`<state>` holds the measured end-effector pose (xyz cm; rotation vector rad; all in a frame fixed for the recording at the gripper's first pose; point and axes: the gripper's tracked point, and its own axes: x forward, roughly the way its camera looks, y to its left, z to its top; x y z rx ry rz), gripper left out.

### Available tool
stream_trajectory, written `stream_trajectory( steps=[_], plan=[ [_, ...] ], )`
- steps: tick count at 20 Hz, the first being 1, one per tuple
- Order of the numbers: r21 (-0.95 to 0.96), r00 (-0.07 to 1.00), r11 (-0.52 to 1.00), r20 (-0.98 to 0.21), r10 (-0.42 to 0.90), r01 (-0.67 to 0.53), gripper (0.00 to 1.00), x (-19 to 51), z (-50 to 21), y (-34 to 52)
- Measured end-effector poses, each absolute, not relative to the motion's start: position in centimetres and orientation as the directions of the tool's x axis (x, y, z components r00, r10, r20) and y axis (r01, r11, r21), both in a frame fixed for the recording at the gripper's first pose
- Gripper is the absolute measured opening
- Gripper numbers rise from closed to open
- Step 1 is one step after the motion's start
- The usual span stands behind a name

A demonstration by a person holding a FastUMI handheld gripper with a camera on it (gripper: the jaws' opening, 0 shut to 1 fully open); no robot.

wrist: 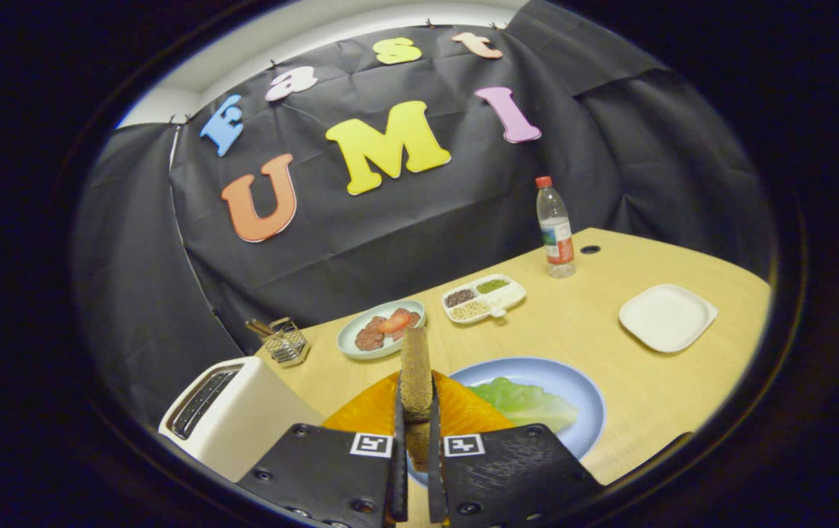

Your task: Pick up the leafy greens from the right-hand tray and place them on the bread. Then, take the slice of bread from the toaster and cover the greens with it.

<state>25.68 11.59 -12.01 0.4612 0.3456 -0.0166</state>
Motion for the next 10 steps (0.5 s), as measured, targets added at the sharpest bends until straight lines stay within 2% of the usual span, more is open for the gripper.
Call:
stream_trajectory(
  steps=[6, 10],
  plan=[
    [0.441, 0.933, 0.888, -0.358, 0.041, 0.13, 0.11, 24.9, -14.1, 8.8],
    [0.413, 0.919, 0.9, -0.393, 0.04, 0.138, 0.24, 24.5, -15.9, 7.3]
  ],
)
